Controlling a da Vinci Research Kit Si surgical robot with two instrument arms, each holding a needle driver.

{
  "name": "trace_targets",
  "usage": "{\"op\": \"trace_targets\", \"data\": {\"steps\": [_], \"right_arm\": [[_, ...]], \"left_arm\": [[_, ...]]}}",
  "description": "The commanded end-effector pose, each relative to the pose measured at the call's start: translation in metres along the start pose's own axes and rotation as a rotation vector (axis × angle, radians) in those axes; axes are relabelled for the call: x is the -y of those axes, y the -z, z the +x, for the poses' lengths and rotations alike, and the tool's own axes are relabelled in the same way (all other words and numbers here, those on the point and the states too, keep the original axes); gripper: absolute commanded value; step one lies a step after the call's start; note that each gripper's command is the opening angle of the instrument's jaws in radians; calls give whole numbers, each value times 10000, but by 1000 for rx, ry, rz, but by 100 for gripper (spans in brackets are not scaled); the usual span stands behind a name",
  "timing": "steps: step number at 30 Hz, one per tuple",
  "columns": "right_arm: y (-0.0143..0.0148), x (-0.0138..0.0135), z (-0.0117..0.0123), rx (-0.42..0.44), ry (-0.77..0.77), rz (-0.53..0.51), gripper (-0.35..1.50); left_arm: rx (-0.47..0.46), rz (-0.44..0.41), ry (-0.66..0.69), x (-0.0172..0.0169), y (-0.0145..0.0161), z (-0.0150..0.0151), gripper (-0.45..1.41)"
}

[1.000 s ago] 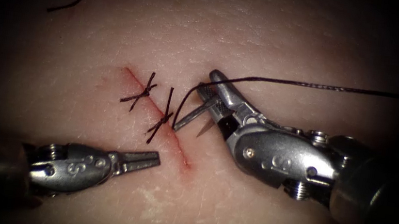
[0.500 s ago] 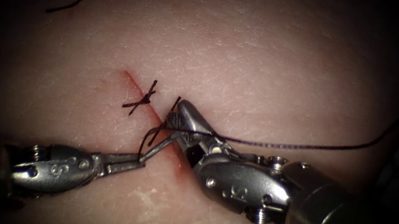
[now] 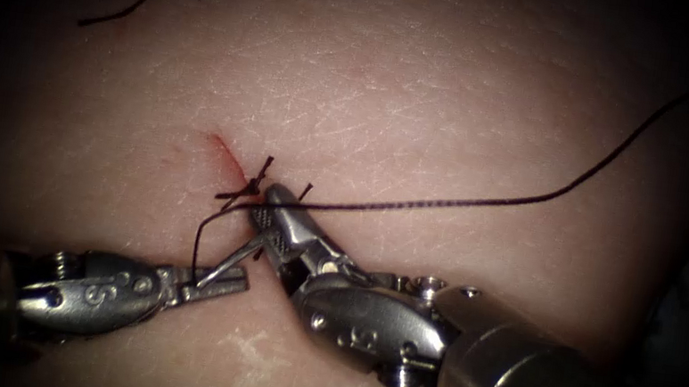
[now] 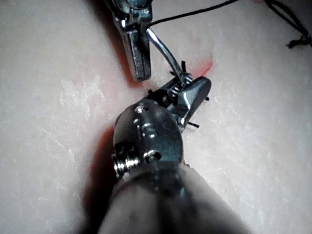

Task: Wound Closure

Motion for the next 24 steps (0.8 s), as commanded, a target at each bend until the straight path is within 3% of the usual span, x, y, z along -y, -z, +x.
{"op": "trace_targets", "data": {"steps": [1, 16, 24], "right_arm": [[-5, 10, 0, 0, -4, 2, -35], [15, 46, -14, 35, -44, 32, -35], [13, 46, -15, 40, -54, 39, -35]], "left_arm": [[2, -2, 2, -5, -7, -9, -35], [2, -1, 3, -4, -8, -8, -38], [3, 1, 4, -4, -9, -8, -38]]}}
